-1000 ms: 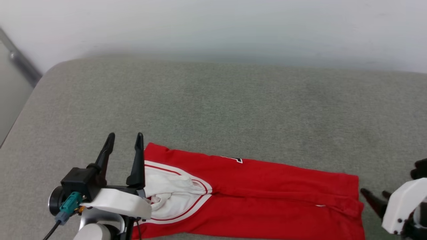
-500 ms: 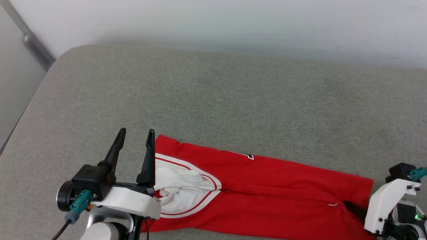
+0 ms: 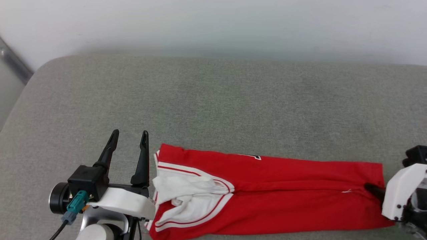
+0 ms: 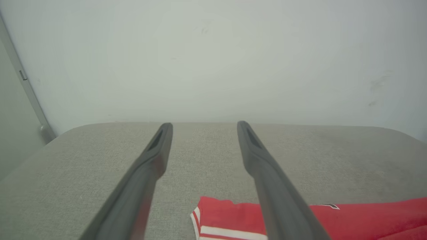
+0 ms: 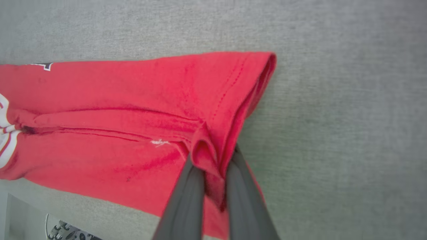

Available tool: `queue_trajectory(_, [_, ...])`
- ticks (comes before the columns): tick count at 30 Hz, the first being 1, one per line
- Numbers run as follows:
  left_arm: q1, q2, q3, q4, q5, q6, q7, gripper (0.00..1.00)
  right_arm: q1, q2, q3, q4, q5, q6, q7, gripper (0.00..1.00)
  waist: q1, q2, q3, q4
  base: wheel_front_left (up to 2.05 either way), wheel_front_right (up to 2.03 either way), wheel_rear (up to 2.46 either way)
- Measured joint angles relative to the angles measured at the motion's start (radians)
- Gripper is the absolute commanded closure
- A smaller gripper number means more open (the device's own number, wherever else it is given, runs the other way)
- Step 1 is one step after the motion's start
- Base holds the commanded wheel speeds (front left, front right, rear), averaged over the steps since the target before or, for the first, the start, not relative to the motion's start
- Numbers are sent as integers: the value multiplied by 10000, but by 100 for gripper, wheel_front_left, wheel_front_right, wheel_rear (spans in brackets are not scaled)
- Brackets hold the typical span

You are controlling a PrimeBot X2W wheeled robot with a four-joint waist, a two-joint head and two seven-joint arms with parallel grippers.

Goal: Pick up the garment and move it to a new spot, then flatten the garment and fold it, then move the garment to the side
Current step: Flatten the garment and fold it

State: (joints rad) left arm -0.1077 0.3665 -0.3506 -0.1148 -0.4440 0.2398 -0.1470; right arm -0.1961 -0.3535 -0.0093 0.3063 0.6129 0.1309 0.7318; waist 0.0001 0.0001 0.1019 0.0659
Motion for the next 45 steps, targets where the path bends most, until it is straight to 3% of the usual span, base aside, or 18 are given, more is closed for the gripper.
queue_trajectory(9, [51,48,2,-121,25,151,33,0,-6,-192,-2263,-293,-813,0,700,100,0,0,18,-402,0,0,0])
queue_trajectory(14, [52,2,-6,-127,-63,98,-71,0,-93,1156,-2943,-802,81,-2,2067,100,0,0,65,-508,0,0,0])
queue_trajectory(17, [47,-17,-71,-153,-69,98,-71,0,-181,2213,-3043,-1262,1438,-2,3022,100,0,0,78,-502,0,0,0])
queue_trajectory(20, [6,-15,-105,-121,-73,67,-71,0,-326,2740,-2888,-1507,2443,-2,3676,100,1,0,106,-452,0,0,0])
queue_trajectory(25, [-54,-40,-245,-82,-75,-6,-58,0,-625,2976,-1894,-1099,4201,-2,3754,100,0,0,113,-290,0,0,0])
queue_trajectory(31, [-420,-109,-451,8,-71,-198,-54,0,-1212,3007,727,-35,6094,-2,2169,100,0,0,277,46,0,0,0])
queue_trajectory(36, [-713,-257,-640,174,-63,-336,-58,0,-1873,3024,2596,610,6464,-2,851,100,0,0,497,432,0,0,0])
queue_trajectory(37, [-737,-270,-671,215,-63,-349,-59,0,-1983,3026,2851,798,6385,-2,596,98,0,0,537,512,0,0,0])
queue_trajectory(38, [-772,-278,-683,253,-63,-372,-69,0,-2089,3028,3070,1030,6293,-2,359,89,0,-1,575,593,0,0,0])
queue_trajectory(39, [-809,-286,-688,303,-65,-374,-71,0,-2187,3024,3267,1258,6234,-4,153,67,0,0,610,671,0,0,0])
queue_trajectory(40, [-821,-297,-698,345,-71,-380,-94,0,-2265,3022,3465,1411,6134,-4,-63,25,0,0,639,744,0,0,0])
queue_trajectory(41, [-824,-318,-704,374,-81,-397,-151,0,-2349,3024,3628,1555,6100,-4,-278,0,0,0,667,811,0,0,0])
queue_trajectory(45, [-824,-336,-742,522,-107,-439,-242,0,-2656,3026,4328,1816,6084,-4,-911,0,0,0,683,968,0,0,0])
